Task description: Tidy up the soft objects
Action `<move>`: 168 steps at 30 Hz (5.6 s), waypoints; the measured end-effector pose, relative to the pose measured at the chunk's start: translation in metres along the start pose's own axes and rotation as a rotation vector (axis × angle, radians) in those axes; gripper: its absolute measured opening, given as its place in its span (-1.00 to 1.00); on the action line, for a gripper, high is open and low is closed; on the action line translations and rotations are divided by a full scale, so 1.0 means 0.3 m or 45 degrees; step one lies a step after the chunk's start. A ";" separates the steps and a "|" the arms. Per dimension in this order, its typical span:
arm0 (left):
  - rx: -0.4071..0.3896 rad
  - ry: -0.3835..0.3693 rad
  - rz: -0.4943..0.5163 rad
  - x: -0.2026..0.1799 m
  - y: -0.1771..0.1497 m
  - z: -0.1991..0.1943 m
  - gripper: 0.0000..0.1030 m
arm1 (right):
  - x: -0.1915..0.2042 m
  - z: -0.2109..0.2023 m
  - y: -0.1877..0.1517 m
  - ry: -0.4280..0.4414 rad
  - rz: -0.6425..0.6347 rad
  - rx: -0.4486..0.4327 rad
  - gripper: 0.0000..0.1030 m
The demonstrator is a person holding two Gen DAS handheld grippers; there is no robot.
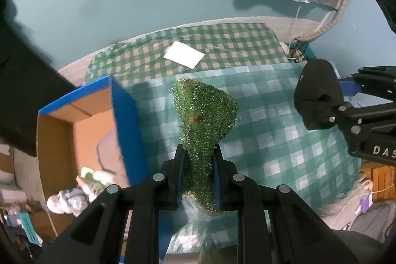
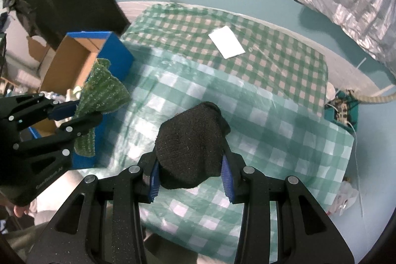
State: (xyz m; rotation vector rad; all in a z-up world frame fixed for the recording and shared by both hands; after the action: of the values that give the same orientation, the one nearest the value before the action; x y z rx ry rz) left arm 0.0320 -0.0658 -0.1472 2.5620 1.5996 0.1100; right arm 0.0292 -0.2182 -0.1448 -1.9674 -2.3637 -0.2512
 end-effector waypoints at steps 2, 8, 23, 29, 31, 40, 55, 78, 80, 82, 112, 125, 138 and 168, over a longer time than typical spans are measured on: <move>-0.003 -0.001 -0.023 0.025 -0.022 -0.013 -0.62 | 0.020 -0.012 0.004 0.003 -0.019 -0.005 -0.24; -0.012 -0.009 -0.086 0.083 -0.084 -0.049 -0.62 | 0.093 -0.045 0.019 0.020 -0.076 -0.020 -0.24; -0.056 0.027 -0.259 0.278 -0.186 -0.132 -0.62 | 0.294 -0.064 0.083 0.060 -0.230 -0.026 -0.24; -0.047 0.055 -0.329 0.361 -0.224 -0.134 -0.61 | 0.380 -0.054 0.123 0.076 -0.294 -0.023 -0.24; -0.044 0.061 -0.343 0.384 -0.235 -0.133 -0.61 | 0.407 -0.048 0.135 0.081 -0.309 -0.018 -0.24; 0.000 0.091 -0.436 0.516 -0.302 -0.099 -0.61 | 0.560 -0.002 0.194 0.111 -0.398 0.007 -0.24; 0.081 0.096 -0.519 0.673 -0.353 0.001 -0.61 | 0.756 0.117 0.288 0.109 -0.464 0.075 -0.24; 0.086 0.123 -0.535 0.713 -0.354 0.000 0.04 | 0.851 0.183 0.343 0.052 -0.468 0.104 0.18; 0.072 0.136 -0.540 0.710 -0.353 -0.017 0.18 | 0.850 0.168 0.343 0.049 -0.472 0.091 0.23; 0.054 0.149 -0.543 0.706 -0.351 -0.036 0.22 | 0.849 0.150 0.343 0.047 -0.478 0.074 0.24; -0.151 0.160 -0.536 0.540 -0.360 -0.357 0.66 | 0.708 -0.235 0.200 0.054 -0.324 -0.182 0.28; -0.187 0.159 -0.512 0.450 -0.360 -0.428 0.70 | 0.596 -0.302 0.116 0.057 -0.208 -0.221 0.28; -0.171 0.180 -0.503 0.413 -0.377 -0.449 0.70 | 0.569 -0.344 0.067 0.061 -0.174 -0.260 0.28; -0.153 0.184 -0.495 0.400 -0.385 -0.460 0.70 | 0.577 -0.351 0.045 0.079 -0.170 -0.256 0.28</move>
State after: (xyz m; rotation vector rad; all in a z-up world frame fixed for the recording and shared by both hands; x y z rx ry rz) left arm -0.0354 0.1007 -0.0269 2.1520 2.0400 0.3476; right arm 0.0037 -0.0646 -0.0144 -1.8482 -2.5210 -0.5688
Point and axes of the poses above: each gripper's, at about its wrist camera, not at the fingertips, and z roughly the way its jaws point, x to its left, y to its top, the point moved 2 cm from there along z, roughly the way its jaws point, and after that the axes turned 11 degrees about x, right-handed, at the moved point
